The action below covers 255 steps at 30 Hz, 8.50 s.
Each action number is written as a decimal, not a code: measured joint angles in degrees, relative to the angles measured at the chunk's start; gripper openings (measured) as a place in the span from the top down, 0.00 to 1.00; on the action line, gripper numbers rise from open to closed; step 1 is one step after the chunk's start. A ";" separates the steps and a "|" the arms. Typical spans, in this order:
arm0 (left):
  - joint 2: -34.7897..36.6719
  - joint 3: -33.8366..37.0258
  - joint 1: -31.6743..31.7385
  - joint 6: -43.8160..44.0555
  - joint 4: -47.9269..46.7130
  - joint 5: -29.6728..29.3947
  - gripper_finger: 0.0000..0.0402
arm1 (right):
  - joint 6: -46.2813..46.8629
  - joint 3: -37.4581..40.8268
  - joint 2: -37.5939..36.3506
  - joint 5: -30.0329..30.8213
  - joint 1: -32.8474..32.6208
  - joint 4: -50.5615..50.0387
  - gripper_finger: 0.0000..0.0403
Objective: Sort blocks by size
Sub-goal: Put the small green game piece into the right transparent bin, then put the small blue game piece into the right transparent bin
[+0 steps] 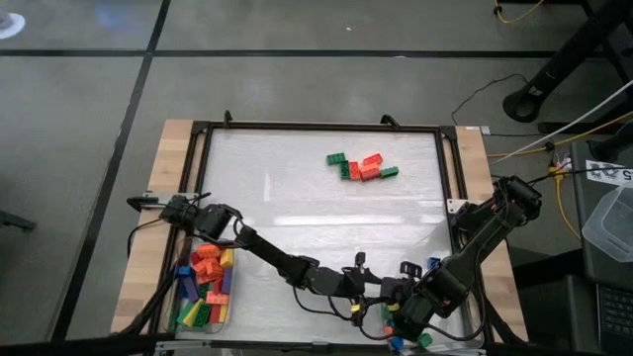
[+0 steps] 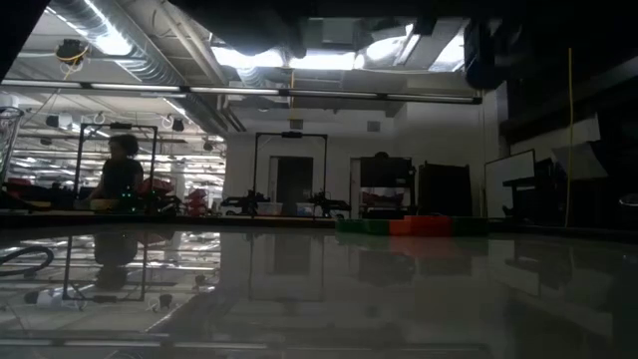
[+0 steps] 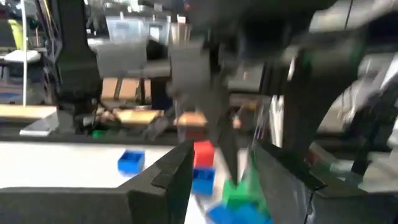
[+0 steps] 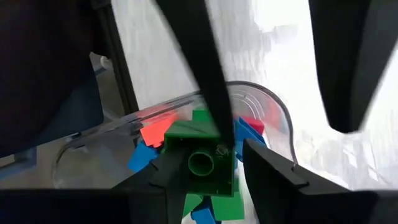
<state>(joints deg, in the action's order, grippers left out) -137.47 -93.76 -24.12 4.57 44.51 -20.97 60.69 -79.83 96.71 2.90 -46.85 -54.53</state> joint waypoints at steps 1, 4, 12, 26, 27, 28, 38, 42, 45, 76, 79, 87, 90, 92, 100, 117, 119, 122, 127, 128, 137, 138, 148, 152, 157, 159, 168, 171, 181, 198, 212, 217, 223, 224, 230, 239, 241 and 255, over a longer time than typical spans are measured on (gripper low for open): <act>0.02 0.00 -0.15 0.39 1.26 0.00 0.61 | 0.54 0.00 0.00 0.00 0.00 -0.28 0.63; 0.11 0.00 -0.56 2.22 3.08 1.34 0.61 | 0.82 0.00 -0.02 0.37 0.00 -0.99 0.63; 0.11 0.00 -1.50 1.02 2.41 2.56 0.61 | 0.56 0.00 -0.02 3.50 0.87 0.62 0.63; -0.02 0.00 -0.96 1.43 -4.98 2.27 0.61 | 0.42 0.00 -0.05 1.56 0.86 2.58 0.63; -0.04 0.00 -0.93 1.43 -5.93 2.15 0.61 | 0.54 -0.04 -0.07 0.62 0.87 2.69 0.63; -0.12 0.00 -0.89 1.43 -6.75 2.12 0.61 | 0.56 -0.07 -0.09 -0.58 0.90 2.71 0.63; -0.24 0.02 -0.89 1.43 -5.34 2.18 0.61 | 0.58 -0.07 -0.11 -3.79 0.83 2.45 0.63; -0.24 0.02 -0.89 1.39 -1.04 2.19 0.61 | 0.56 -0.07 -0.11 -0.38 0.81 2.45 0.63; -0.22 0.02 -0.89 1.41 -1.61 2.23 0.61 | 0.54 -0.07 -0.11 2.46 0.87 2.58 0.63; 8.74 0.48 0.30 -7.25 -17.96 1.96 0.61 | 5.21 -0.11 -4.51 -0.79 0.76 -31.50 0.63; 12.36 0.57 1.18 -6.37 -26.46 1.77 0.61 | 4.74 0.57 -7.52 1.19 0.76 -31.22 0.63; 19.79 0.63 3.68 -1.76 -45.53 1.09 0.61 | 4.86 11.22 -19.72 3.00 0.76 -24.88 0.63; 21.90 0.63 3.90 -1.17 -52.37 -0.24 0.61 | 4.89 17.51 -25.55 2.99 0.76 -20.65 0.63; 23.40 0.63 3.85 0.02 -56.35 -2.15 0.61 | 4.94 21.84 -29.27 2.43 0.76 -17.53 0.63; 28.58 0.63 3.12 6.09 -75.63 -11.52 0.61 | 7.13 36.26 -36.98 -1.16 0.76 -3.86 0.63; 30.08 0.63 3.06 11.80 -87.10 -13.42 0.61 | 6.50 45.74 -35.71 -8.36 0.76 -0.83 0.63; 30.08 0.63 3.04 11.87 -87.06 -13.42 0.61 | 6.31 46.24 -35.71 -8.33 0.75 -0.88 0.63; 30.05 0.63 3.06 12.01 -87.16 -13.42 0.61 | 5.32 47.03 -35.71 -8.27 0.76 -0.53 0.63; 30.05 0.63 3.04 11.97 -87.28 -13.42 0.61 | 4.53 48.94 -35.71 -8.48 0.76 3.90 0.63; 30.03 0.63 3.04 11.86 -87.35 -13.42 0.61 | 3.96 49.29 -35.71 -8.49 0.76 4.57 0.63; 30.03 0.63 3.04 11.79 -87.58 -13.42 0.61 | 3.46 53.17 -35.73 -8.53 0.76 6.01 0.63; 30.03 0.63 3.04 11.77 -87.71 -13.40 0.61 | 3.42 53.59 -35.79 -8.62 0.76 6.91 0.63; 34.23 0.63 3.02 11.40 -88.04 -14.78 0.61 | 3.34 54.40 -35.74 -8.32 0.76 11.71 0.73; 39.32 0.61 2.02 13.45 -91.36 -18.39 0.61 | 3.29 54.34 -35.76 -6.17 0.74 11.87 0.79; 45.96 0.52 -1.76 23.12 -101.03 -26.60 0.61 | 2.68 54.38 -35.73 -2.13 0.74 14.21 0.79; 47.74 0.52 -4.06 28.58 -106.27 -29.85 0.61 | 0.34 54.56 -35.69 -0.06 0.74 16.86 0.78; 48.22 0.54 -14.59 56.20 -127.31 -36.13 0.61 | -11.21 54.55 -35.65 15.86 4.42 33.53 0.78; 46.90 0.55 -17.35 59.67 -128.67 -36.15 0.61 | -18.52 54.53 -35.65 19.12 8.48 43.52 0.77; 42.25 0.55 -21.82 61.22 -129.64 -29.97 0.61 | -50.44 54.42 -29.38 9.77 24.45 87.68 0.77; 39.57 0.61 -20.55 47.68 -127.71 -30.76 0.61 | -60.97 26.10 2.11 -19.56 38.36 96.33 0.77; 35.58 0.61 -17.68 14.84 -119.92 -39.97 0.61 | -58.05 14.29 3.74 -18.72 38.29 86.58 0.77; 35.58 0.61 -17.74 12.74 -120.03 -41.15 0.61 | -53.51 14.29 3.74 -17.36 38.27 87.13 0.77; 35.58 0.61 -17.76 12.49 -120.03 -45.47 0.61 | -49.02 14.29 3.74 -10.89 38.25 86.97 0.77; 35.58 0.61 -17.72 12.23 -120.06 -46.37 0.61 | -48.58 14.29 3.74 -10.43 38.25 86.95 0.77; 35.58 0.61 -16.64 11.46 -119.95 -48.33 0.61 | -45.17 14.29 3.74 -9.91 38.25 86.99 0.77; 35.63 0.61 -14.28 11.22 -118.88 -48.31 0.61 | -42.24 14.32 3.74 -7.79 38.25 87.45 0.77; 35.68 0.61 -13.92 10.24 -118.15 -48.23 0.61 | -42.21 14.34 3.66 -6.72 38.25 87.41 0.77; 35.76 0.63 -11.78 10.41 -117.05 -48.17 0.61 | -42.21 14.40 3.63 -0.52 38.14 87.91 0.77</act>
<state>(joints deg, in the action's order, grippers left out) -101.71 -93.12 -35.90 14.98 -72.54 -69.14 18.48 -65.43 100.33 2.38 -8.71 33.39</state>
